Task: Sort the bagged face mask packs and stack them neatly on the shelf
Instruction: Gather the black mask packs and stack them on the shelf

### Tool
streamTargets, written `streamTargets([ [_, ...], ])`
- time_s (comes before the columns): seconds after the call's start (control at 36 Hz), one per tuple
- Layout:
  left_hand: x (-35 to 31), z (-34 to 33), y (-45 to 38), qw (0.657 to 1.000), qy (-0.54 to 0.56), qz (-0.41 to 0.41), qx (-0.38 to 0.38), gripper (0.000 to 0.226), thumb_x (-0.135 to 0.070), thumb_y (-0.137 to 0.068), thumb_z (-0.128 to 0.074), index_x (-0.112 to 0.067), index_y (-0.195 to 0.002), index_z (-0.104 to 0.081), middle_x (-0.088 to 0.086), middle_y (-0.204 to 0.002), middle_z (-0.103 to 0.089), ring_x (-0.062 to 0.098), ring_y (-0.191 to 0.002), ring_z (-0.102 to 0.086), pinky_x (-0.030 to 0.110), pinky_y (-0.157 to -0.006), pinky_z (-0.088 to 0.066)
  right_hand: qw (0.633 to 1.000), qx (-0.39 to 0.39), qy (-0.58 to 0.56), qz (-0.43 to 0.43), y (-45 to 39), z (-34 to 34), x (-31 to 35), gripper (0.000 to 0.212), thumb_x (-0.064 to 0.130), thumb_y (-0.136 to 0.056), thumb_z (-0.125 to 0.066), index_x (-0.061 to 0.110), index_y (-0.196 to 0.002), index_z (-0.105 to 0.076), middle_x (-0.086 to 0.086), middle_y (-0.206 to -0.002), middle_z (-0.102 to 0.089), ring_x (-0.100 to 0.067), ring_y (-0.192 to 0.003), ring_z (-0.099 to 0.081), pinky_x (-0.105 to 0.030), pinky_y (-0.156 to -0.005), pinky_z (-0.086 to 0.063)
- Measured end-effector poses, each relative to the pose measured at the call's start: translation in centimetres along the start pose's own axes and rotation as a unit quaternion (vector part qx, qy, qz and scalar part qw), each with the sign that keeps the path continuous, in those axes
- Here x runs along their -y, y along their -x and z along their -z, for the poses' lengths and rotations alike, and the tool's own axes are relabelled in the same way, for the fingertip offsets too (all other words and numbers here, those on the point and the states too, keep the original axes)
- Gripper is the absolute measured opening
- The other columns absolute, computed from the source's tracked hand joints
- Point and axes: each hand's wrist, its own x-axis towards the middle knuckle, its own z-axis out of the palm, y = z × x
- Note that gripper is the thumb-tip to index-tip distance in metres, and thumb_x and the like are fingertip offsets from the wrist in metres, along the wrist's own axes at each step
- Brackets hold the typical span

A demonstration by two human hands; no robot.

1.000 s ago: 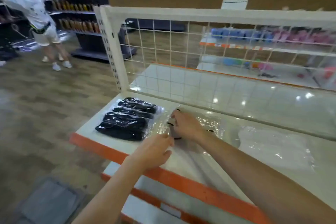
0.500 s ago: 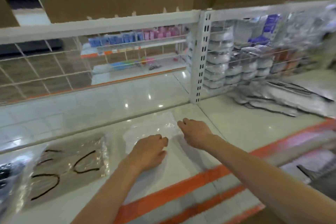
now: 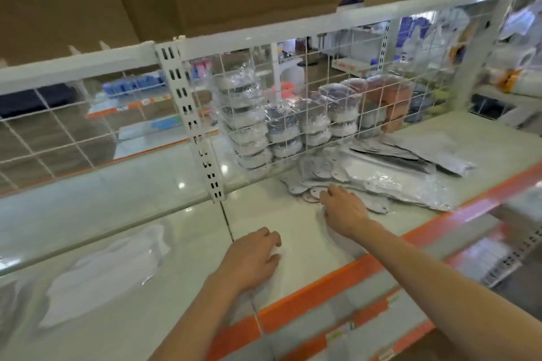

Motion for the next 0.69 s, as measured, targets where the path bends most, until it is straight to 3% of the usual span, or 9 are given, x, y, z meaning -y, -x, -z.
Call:
streamTargets([
  [0.31, -4.1, 0.2, -5.8, 1.0, 0.014, -0.004, 0.0, 0.031, -0.034, -0.096, -0.043, -0.025, -0.125, -0.048, -0.006, -0.119, -0.051, 0.014, -0.107, -0.053, 0.027, -0.086, -0.041, 0.996, -0.034, -0.055, -0.057, -0.9, -0.8, -8.2, 0.028, 0.012, -0.092, -0.039, 0.011, -0.119, -0.05, -0.007, -0.124, -0.052, -0.026, -0.115, -0.045, -0.035, -0.091, -0.042],
  [0.36, -4.1, 0.3, -6.7, 1.0, 0.009, -0.013, -0.001, 0.031, -0.035, -0.096, -0.043, -0.025, -0.124, -0.049, -0.006, -0.118, -0.051, 0.014, -0.106, -0.053, 0.027, -0.085, -0.041, 0.997, -0.03, -0.053, -0.052, -1.2, -0.8, -8.5, 0.032, 0.015, -0.093, -0.039, 0.009, -0.124, -0.049, -0.008, -0.139, -0.043, -0.026, -0.128, -0.037, -0.037, -0.099, -0.039],
  [0.44, -4.2, 0.6, -7.7, 1.0, 0.007, -0.022, -0.011, 0.031, -0.035, -0.096, -0.043, -0.025, -0.124, -0.049, -0.005, -0.116, -0.051, 0.014, -0.104, -0.053, 0.027, -0.083, -0.04, 0.996, 0.009, -0.067, -0.057, -2.2, -0.3, -8.6, 0.05, 0.018, -0.095, -0.039, 0.008, -0.143, -0.031, -0.007, -0.157, -0.015, -0.025, -0.145, -0.012, -0.04, -0.114, -0.025],
  [0.5, -4.2, 0.7, -8.2, 0.999, 0.012, -0.026, -0.019, 0.03, -0.036, -0.095, -0.044, -0.024, -0.123, -0.049, -0.005, -0.116, -0.052, 0.014, -0.104, -0.053, 0.027, -0.084, -0.04, 0.995, -0.006, -0.075, -0.068, -2.9, 0.1, -8.6, 0.051, 0.017, -0.093, -0.042, 0.007, -0.142, -0.029, -0.011, -0.153, -0.022, -0.028, -0.141, -0.021, -0.04, -0.111, -0.03],
  [0.56, -4.3, 0.6, -8.3, 0.999, 0.024, -0.032, -0.026, 0.03, -0.036, -0.095, -0.044, -0.024, -0.123, -0.049, -0.005, -0.116, -0.052, 0.014, -0.104, -0.053, 0.027, -0.083, -0.04, 0.993, -0.049, -0.064, -0.082, -3.6, 0.5, -8.6, 0.042, 0.012, -0.093, -0.041, 0.008, -0.134, -0.035, -0.013, -0.14, -0.035, -0.03, -0.127, -0.036, -0.038, -0.098, -0.039],
  [0.61, -4.3, 0.1, -8.1, 0.998, 0.035, -0.031, -0.031, 0.03, -0.035, -0.096, -0.043, -0.024, -0.123, -0.05, -0.006, -0.115, -0.052, 0.014, -0.103, -0.053, 0.027, -0.083, -0.04, 0.991, -0.079, -0.051, -0.095, -4.1, 0.6, -8.5, 0.039, 0.012, -0.092, -0.041, 0.01, -0.131, -0.037, -0.013, -0.132, -0.038, -0.03, -0.119, -0.039, -0.037, -0.09, -0.041],
  [0.69, -3.9, -0.4, -7.5, 0.998, 0.043, -0.022, -0.031, 0.03, -0.034, -0.096, -0.042, -0.024, -0.123, -0.05, -0.006, -0.116, -0.052, 0.014, -0.104, -0.053, 0.026, -0.084, -0.04, 0.988, -0.106, -0.038, -0.109, -4.9, 0.2, -8.6, 0.046, 0.015, -0.09, -0.048, 0.016, -0.135, -0.034, -0.011, -0.131, -0.035, -0.03, -0.122, -0.035, -0.038, -0.097, -0.038],
])
